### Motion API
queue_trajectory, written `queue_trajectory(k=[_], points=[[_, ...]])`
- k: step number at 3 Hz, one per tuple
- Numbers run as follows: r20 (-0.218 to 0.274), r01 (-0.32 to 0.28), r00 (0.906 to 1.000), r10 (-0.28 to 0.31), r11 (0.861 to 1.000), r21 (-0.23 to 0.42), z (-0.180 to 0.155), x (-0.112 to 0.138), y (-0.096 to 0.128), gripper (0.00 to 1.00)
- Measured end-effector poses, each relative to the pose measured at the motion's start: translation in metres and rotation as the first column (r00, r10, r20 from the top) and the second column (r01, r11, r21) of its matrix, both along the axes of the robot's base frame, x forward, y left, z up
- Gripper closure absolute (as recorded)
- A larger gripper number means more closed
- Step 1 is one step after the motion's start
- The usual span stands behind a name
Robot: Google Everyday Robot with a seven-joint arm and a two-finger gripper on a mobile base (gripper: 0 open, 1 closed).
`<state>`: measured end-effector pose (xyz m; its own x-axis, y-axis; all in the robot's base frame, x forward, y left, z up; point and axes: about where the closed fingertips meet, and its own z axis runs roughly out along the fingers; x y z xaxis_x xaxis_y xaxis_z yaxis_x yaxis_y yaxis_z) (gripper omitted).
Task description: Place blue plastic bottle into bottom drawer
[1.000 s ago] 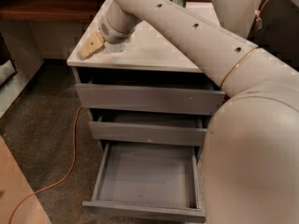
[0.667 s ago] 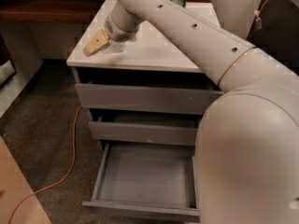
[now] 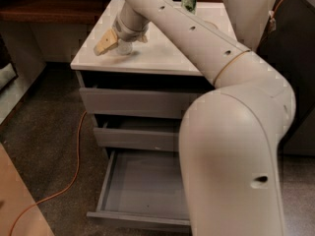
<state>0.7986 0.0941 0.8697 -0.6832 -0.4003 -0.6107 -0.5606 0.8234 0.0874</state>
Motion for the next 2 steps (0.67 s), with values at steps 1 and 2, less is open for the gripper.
queue_trajectory(k=[1, 2], points=[[-0.005, 0.005, 1.0, -0.006, 1.0, -0.019, -0.005, 0.023, 0.007, 0.0], [-0.005, 0.013, 0.9999, -0.013, 1.0, -0.026, -0.007, 0.036, 0.009, 0.0]])
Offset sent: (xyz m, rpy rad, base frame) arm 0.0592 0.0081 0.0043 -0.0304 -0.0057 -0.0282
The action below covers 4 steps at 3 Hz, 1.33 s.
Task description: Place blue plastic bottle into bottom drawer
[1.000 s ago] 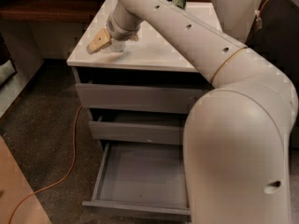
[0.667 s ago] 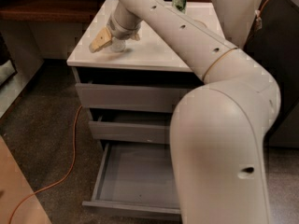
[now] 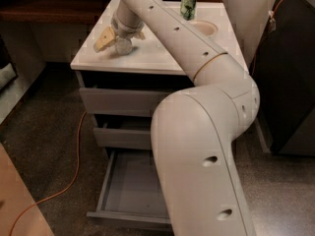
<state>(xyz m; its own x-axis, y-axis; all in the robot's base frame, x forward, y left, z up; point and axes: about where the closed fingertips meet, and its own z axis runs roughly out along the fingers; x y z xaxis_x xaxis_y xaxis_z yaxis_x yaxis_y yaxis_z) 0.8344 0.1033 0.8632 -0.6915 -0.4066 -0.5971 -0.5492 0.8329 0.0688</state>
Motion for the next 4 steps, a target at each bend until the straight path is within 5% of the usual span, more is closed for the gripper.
queue_trajectory(k=[1, 3, 4], points=[[-0.008, 0.019, 0.9998, -0.019, 1.0, 0.011, -0.003, 0.008, 0.0, 0.16], [0.017, 0.007, 0.9998, -0.008, 0.998, 0.058, 0.008, 0.001, -0.001, 0.78], [0.054, -0.078, 0.996, 0.072, 0.99, 0.117, 0.024, -0.046, -0.003, 1.0]])
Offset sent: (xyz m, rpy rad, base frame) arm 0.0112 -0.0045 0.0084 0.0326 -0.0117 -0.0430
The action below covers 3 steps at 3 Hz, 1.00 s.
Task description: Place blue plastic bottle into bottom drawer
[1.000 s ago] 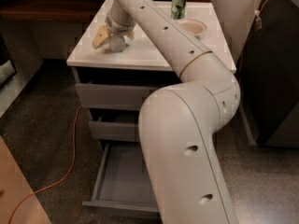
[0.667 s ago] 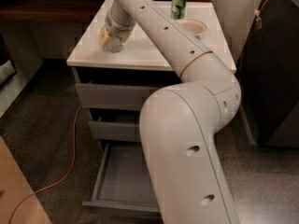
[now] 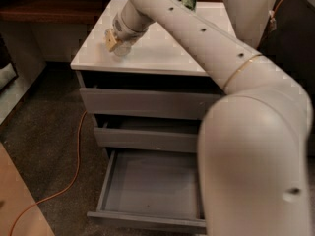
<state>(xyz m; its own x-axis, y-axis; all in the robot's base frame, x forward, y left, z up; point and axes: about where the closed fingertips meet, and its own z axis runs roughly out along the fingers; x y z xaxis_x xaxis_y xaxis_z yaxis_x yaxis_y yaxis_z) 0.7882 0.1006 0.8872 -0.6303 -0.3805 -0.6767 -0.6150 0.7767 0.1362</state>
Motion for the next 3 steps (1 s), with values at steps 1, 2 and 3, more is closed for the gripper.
queue_trajectory(k=[1, 2, 3], points=[[0.023, -0.173, 0.9848, 0.172, 0.985, 0.021, 0.013, -0.064, -0.01, 1.0], [0.021, -0.324, 0.9459, 0.324, 0.945, 0.042, 0.013, -0.115, -0.033, 1.0], [0.02, -0.463, 0.8861, 0.463, 0.883, 0.081, 0.01, -0.155, -0.058, 1.0]])
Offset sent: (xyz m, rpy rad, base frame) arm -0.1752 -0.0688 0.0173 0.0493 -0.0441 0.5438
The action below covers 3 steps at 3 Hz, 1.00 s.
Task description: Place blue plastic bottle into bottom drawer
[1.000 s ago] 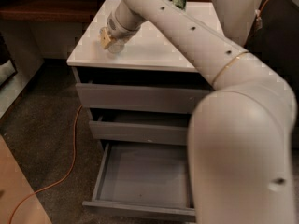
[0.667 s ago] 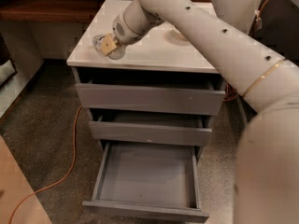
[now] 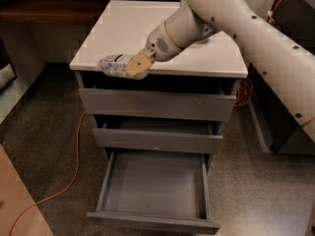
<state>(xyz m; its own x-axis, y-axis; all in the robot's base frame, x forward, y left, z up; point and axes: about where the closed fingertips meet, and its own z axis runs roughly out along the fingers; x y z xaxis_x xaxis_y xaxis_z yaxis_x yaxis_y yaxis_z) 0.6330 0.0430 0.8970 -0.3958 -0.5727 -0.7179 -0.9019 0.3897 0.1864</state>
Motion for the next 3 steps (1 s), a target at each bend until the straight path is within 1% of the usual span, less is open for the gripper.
queue_trajectory(k=[1, 2, 3], points=[[-0.024, -0.228, 0.9734, 0.228, 0.974, 0.005, -0.028, -0.045, -0.033, 1.0], [-0.054, -0.32, 0.9462, 0.319, 0.947, -0.015, -0.065, -0.065, -0.056, 1.0], [-0.057, -0.308, 0.9506, 0.305, 0.95, -0.044, -0.107, -0.066, -0.073, 1.0]])
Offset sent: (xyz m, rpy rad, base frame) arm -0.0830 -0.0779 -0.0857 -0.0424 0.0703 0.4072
